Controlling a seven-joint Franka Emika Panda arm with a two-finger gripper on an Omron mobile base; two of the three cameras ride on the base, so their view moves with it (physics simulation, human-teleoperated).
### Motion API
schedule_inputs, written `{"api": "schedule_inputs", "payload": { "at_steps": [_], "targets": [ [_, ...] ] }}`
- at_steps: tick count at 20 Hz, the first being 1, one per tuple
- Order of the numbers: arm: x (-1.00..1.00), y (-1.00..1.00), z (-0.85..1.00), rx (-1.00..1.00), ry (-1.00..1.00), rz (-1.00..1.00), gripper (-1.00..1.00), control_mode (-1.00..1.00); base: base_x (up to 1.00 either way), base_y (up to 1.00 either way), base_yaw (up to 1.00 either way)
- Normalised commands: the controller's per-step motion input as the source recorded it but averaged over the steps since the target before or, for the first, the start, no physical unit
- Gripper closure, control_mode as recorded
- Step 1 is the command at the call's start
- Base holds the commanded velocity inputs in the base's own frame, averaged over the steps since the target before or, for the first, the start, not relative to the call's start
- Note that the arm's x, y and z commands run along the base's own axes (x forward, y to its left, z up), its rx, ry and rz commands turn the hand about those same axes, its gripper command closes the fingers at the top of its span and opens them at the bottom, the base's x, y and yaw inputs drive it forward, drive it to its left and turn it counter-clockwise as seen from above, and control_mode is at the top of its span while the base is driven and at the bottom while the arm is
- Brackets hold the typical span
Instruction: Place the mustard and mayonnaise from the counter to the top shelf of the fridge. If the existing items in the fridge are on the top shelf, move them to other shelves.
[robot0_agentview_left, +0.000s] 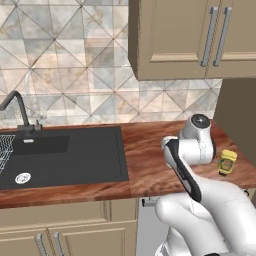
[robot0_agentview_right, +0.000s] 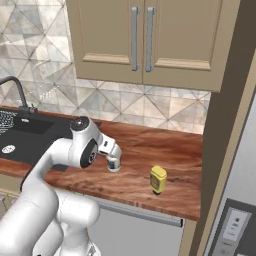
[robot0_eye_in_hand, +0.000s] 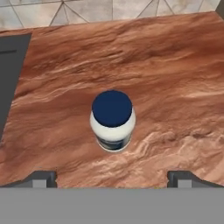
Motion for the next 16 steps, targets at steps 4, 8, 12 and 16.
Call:
{"api": "schedule_inputs", "payload": {
  "at_steps": [4,8,12,16],
  "targets": [
    [0.42,-0.07,-0.23,0.00,0.00,0.00,-1.00,-1.00,0.00,0.00,0.00],
    [0.39,-0.05,-0.21,0.00,0.00,0.00,-1.00,-1.00,0.00,0.00,0.00],
    [0.33,0.00,-0.21,0.00,0.00,0.00,-1.00,-1.00,0.00,0.00,0.00],
    [0.34,0.00,-0.21,0.00,0.00,0.00,-1.00,-1.00,0.00,0.00,0.00]
  ]
}}
